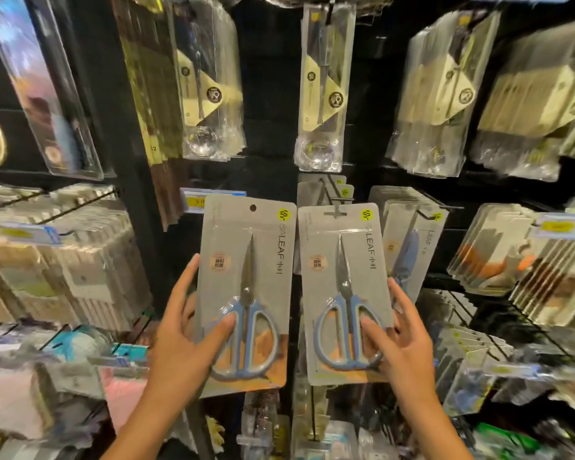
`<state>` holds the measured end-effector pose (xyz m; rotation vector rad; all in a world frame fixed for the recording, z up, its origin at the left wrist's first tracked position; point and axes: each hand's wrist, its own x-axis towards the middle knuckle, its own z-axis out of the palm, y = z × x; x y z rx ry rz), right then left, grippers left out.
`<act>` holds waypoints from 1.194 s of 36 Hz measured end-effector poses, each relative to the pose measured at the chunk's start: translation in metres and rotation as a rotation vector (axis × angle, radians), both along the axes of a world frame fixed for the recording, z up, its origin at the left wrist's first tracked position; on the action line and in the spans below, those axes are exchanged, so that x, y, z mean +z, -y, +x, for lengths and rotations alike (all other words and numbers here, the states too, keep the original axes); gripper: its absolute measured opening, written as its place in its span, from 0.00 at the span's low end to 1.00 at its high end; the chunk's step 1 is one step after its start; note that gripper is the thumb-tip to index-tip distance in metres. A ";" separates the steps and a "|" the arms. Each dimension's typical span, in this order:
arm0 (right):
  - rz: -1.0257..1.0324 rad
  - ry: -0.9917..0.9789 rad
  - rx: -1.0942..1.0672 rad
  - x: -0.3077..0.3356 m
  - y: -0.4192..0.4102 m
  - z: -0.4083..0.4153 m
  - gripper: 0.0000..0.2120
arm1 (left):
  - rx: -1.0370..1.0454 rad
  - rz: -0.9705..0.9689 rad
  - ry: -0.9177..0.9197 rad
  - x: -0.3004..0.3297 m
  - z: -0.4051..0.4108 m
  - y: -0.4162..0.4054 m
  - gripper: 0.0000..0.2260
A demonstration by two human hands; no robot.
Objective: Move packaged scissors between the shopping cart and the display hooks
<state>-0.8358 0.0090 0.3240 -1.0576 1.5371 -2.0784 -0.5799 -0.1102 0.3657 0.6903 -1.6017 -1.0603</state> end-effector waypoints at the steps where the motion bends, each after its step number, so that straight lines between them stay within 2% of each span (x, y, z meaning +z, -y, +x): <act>1: -0.003 -0.001 -0.011 0.000 0.003 -0.001 0.31 | -0.012 -0.001 -0.005 0.000 -0.001 0.004 0.40; 8: 0.004 -0.009 -0.041 -0.002 0.013 0.003 0.31 | -0.068 -0.012 -0.013 -0.005 -0.003 0.024 0.39; 21: -0.008 -0.010 0.004 -0.004 0.031 -0.011 0.32 | -0.028 -0.061 0.002 0.004 -0.016 0.032 0.39; 36: -0.025 0.089 0.010 -0.022 0.038 -0.024 0.33 | 0.030 -0.033 -0.006 0.009 -0.041 0.034 0.40; 43: 0.022 0.037 0.002 -0.025 0.059 -0.029 0.33 | 0.058 -0.045 0.018 0.008 -0.049 0.037 0.39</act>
